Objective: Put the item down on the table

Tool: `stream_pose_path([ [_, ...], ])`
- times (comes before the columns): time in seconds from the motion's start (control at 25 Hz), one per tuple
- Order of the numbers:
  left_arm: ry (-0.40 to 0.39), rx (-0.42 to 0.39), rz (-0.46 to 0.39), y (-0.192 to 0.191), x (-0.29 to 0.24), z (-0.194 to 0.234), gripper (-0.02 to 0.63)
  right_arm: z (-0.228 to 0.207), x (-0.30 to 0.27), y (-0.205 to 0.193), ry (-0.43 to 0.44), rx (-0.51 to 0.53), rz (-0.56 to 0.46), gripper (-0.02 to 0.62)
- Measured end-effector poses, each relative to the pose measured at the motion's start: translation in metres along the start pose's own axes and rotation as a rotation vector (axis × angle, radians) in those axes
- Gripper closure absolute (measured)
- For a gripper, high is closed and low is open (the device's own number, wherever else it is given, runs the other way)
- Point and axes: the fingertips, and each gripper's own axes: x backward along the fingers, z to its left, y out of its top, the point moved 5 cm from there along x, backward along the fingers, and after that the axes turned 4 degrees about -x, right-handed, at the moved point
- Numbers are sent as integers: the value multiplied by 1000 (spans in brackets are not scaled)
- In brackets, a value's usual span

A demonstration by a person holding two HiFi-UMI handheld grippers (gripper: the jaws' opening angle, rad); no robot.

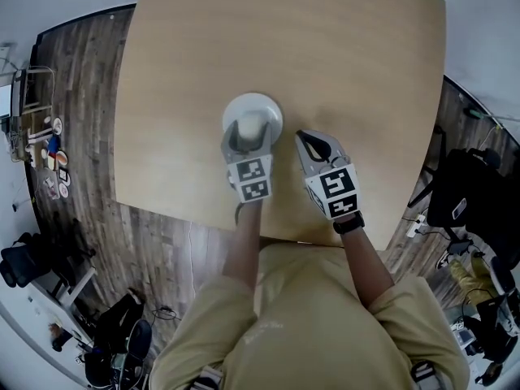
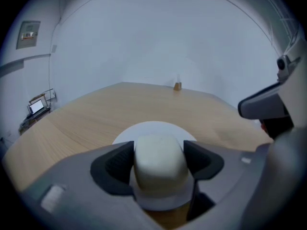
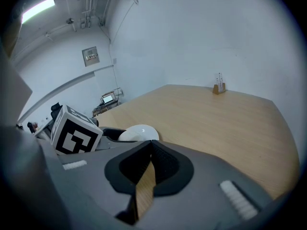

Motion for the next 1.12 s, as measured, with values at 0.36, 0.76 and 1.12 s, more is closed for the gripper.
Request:
stream_pose_path([
  [0.36,17,-67,36,-8,-3,-6,267,4,6,-6,15,10,24,589],
  [0.76,110,-14,-93,23,66,1,247,24,60,-4,33,63,-48,589],
  [1.12,159,32,-254,40,183,-40,363,55,151,-12,36,101,-163,589],
])
